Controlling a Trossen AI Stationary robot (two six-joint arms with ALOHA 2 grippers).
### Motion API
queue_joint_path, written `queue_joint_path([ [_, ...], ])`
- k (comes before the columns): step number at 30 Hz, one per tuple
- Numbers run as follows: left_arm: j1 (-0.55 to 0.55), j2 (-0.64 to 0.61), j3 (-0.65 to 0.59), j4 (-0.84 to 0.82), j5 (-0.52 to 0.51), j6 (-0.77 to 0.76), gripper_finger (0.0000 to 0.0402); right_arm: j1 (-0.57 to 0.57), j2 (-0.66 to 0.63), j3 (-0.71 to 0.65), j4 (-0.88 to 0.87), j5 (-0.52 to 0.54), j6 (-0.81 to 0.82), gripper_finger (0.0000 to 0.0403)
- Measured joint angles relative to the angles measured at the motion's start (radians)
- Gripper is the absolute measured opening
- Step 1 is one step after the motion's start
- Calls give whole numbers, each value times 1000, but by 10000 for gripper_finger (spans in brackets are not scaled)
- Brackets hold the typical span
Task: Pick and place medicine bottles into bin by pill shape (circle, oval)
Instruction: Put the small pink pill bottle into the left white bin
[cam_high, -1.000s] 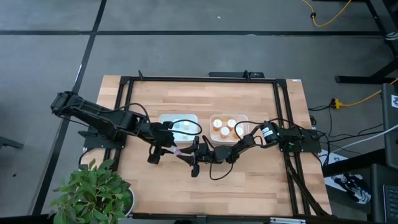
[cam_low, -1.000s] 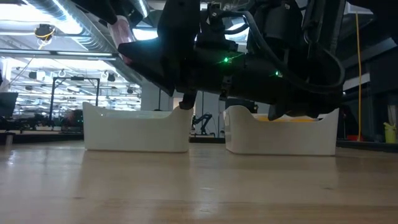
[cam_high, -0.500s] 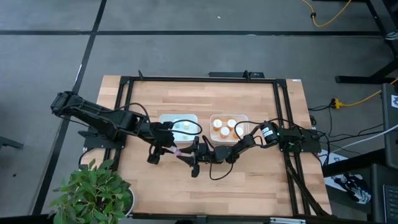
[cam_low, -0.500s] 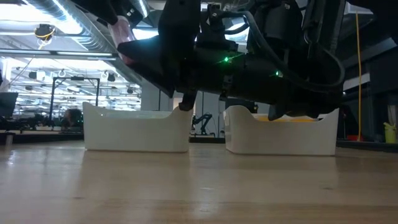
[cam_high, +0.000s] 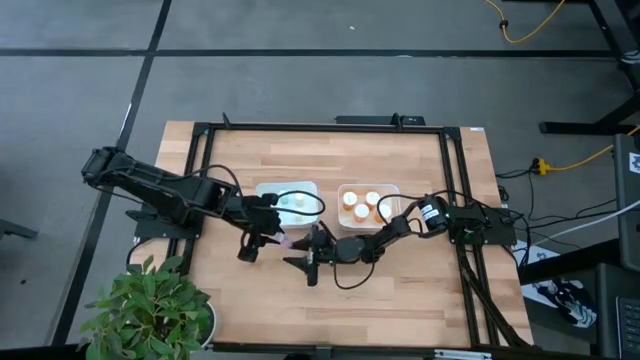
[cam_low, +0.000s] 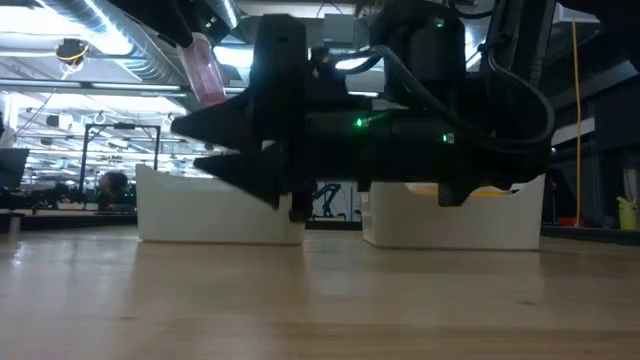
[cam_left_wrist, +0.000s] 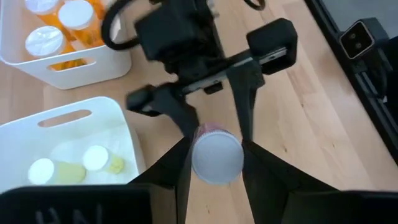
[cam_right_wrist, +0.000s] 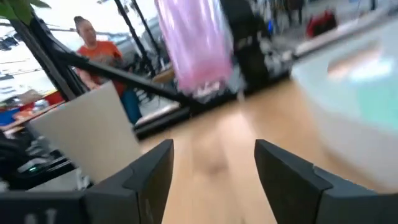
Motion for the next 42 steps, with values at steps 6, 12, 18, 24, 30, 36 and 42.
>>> queue_joint_path([
  [6, 48, 0, 0, -19, -5, 2, 110, 19, 0, 0, -69, -85, 159, 227],
  [12, 105, 0, 0, -51, -19, 22, 110, 60, 0, 0, -19, -45, 99, 227],
  [18, 170, 0, 0, -81, -20, 42, 110, 80, 0, 0, 22, -25, 79, 227],
  [24, 251, 13, 0, -113, -21, 52, 110, 118, 0, 0, 18, 38, 77, 227],
  [30, 294, 97, 1, -113, -2, 77, 110, 138, 0, 0, 16, 71, 75, 227],
  [36, 301, 191, 0, -112, -7, 80, 110, 142, 0, 0, 12, 74, 74, 227],
  [42, 301, 284, 0, -105, -42, 104, 110, 142, 0, 0, 7, 74, 73, 227],
])
